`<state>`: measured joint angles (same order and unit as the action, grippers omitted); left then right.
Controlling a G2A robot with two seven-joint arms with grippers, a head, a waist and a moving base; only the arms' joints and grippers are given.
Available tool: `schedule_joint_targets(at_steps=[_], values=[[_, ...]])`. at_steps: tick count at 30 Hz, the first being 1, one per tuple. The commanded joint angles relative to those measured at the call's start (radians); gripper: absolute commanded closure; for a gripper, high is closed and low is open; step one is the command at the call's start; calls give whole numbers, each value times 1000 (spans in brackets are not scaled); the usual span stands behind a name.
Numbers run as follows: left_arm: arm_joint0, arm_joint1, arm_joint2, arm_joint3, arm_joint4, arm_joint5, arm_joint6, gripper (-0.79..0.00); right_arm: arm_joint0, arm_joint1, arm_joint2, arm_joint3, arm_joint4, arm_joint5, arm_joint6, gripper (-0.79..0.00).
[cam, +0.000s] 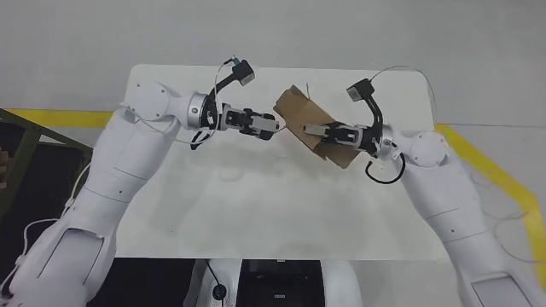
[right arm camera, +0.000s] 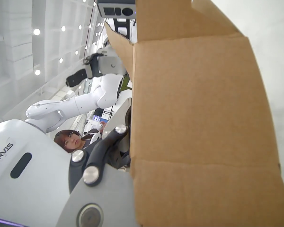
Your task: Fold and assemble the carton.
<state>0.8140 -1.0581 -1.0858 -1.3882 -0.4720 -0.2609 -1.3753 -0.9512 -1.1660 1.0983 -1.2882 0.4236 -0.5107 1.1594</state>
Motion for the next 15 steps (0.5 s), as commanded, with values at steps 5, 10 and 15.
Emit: schedule_joint_targets(at_steps=[5, 10, 15], values=[[26, 17, -56, -3, 15, 7, -1, -785, 55, 1, -40, 30, 92, 53, 203, 0], [43, 25, -77, 2, 28, 11, 4, -785, 100, 7, -86, 39, 81, 97, 247, 0], [51, 28, -75, 7, 41, 18, 4, -785, 147, 15, -145, 7, 37, 114, 265, 0]])
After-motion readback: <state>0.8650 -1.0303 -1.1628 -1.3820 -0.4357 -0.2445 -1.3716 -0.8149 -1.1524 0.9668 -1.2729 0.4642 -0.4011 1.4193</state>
